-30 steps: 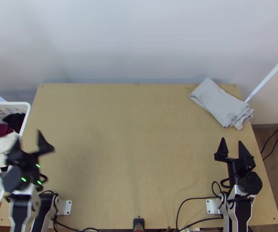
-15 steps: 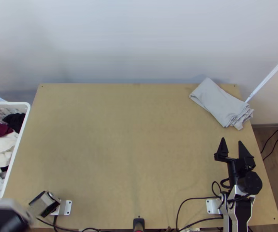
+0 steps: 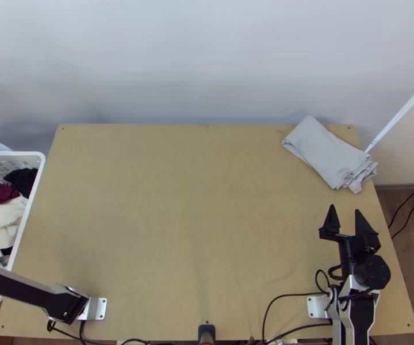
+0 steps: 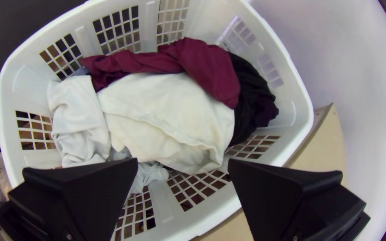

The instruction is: Fold the t-shirt

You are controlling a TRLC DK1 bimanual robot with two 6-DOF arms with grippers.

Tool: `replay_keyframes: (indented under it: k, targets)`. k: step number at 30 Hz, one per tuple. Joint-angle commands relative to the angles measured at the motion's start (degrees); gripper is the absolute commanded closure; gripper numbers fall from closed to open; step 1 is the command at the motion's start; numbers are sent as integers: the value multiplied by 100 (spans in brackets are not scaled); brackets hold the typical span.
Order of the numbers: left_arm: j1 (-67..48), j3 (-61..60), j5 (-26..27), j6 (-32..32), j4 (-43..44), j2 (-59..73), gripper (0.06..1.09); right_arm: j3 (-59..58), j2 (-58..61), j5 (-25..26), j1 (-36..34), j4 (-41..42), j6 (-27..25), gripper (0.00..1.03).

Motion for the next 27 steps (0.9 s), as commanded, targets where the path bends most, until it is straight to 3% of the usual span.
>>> replay_keyframes:
  k: [1,19,21,24,27]
  targets:
    - [94,349,53,246,-18,577,11,-38,-30,27,37,-77,87,4]
    - [190,1545,-114,413,606,2871,13,-38,-30,27,37,-77,78,4]
    - [199,1474,-167,457,773,2871,40,-38,-30,27,37,-77,87,4]
    - [252,1193,-194,457,1388,2502,102,-38,-30,27,37,-77,78,4]
    - [296,1140,26,536,1379,1983,105,-38,-30,27,37,-77,78,4]
